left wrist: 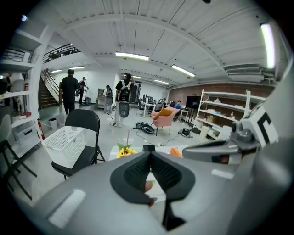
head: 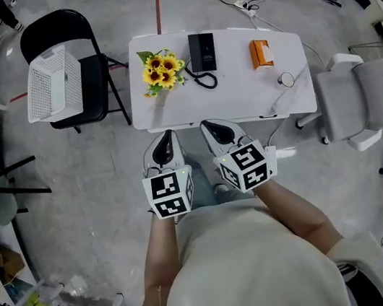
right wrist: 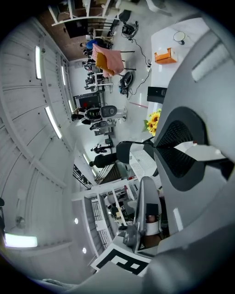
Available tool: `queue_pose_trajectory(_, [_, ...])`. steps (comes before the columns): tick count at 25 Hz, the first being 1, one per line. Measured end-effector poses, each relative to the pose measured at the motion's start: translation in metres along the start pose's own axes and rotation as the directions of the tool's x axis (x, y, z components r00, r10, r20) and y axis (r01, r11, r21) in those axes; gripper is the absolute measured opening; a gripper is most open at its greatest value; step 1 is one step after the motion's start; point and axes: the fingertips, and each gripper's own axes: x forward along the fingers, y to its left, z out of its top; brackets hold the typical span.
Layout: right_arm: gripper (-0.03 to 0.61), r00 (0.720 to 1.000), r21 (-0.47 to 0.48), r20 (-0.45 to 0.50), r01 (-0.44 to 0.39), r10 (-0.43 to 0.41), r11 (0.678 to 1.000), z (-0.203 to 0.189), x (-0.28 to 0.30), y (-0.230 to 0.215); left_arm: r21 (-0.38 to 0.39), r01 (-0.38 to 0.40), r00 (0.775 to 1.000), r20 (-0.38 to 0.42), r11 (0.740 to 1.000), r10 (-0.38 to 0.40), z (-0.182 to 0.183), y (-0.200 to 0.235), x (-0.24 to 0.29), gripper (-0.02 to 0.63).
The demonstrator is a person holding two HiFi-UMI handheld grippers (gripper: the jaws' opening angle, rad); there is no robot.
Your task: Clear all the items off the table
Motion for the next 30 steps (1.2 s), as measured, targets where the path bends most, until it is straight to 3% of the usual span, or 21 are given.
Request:
queue_pose_trajectory(17, [0.001,0.988,0.033,-0.154,0.016,-0.011,0.999,-0.01,0.143,-0.004,-0.043,0.076,0.991,-0.103,0.996,-0.08,-0.011,0.104,0.097,0.009])
queue_pose_trajectory(19, [0.057,0.985,0.045,-0.17,0.013,-0.006,0.999,-0.014,0.157,-0.007,-0.048,0.084,0.99,-0.113,0.995,-0.089,-0.013,0.113,0.107,0.009])
queue_pose_trajectory(30, [0.139,0.976,0.088,-0.215,0.045,-0.025,0.995,-0.044,0.209,-0.04,-0.037,0.099,0.979,-0.177,0.994,-0.104,-0.04,0.145,0.166,0.009])
